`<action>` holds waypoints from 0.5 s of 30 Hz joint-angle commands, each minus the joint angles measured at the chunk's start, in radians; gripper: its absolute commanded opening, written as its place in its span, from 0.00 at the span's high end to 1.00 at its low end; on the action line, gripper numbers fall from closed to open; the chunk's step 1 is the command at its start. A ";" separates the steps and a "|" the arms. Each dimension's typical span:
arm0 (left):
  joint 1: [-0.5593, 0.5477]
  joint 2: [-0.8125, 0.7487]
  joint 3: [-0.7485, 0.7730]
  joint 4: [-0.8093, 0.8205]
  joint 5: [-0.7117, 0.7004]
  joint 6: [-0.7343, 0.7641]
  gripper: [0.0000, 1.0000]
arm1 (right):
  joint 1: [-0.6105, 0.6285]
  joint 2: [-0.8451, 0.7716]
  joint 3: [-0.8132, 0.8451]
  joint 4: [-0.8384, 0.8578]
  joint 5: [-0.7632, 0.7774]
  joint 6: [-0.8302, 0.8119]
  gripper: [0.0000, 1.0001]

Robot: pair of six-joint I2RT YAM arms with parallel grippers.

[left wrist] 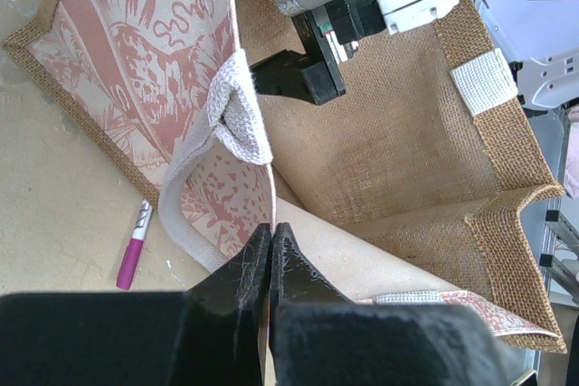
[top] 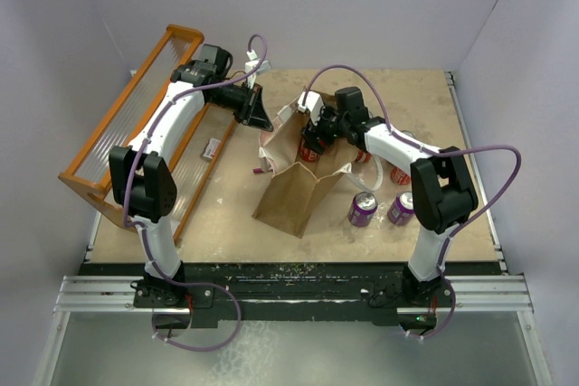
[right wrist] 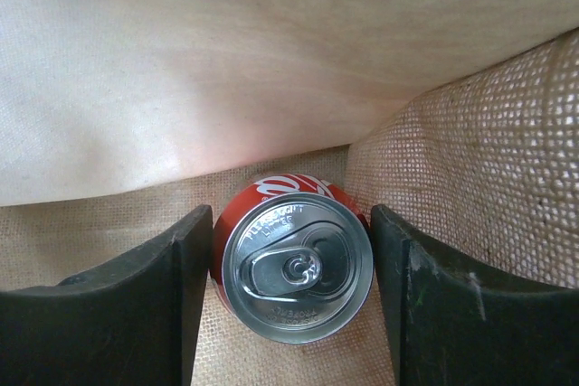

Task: Place the beverage into the canvas bag
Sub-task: Place the drink in the canvas bag.

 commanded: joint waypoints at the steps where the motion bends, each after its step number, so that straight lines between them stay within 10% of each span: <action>1: 0.001 -0.028 0.007 -0.014 -0.005 0.030 1.00 | -0.014 0.017 0.034 -0.010 0.033 -0.010 0.39; 15: -0.004 -0.029 0.005 -0.016 -0.013 0.037 1.00 | 0.035 0.027 0.097 0.098 -0.015 0.060 0.81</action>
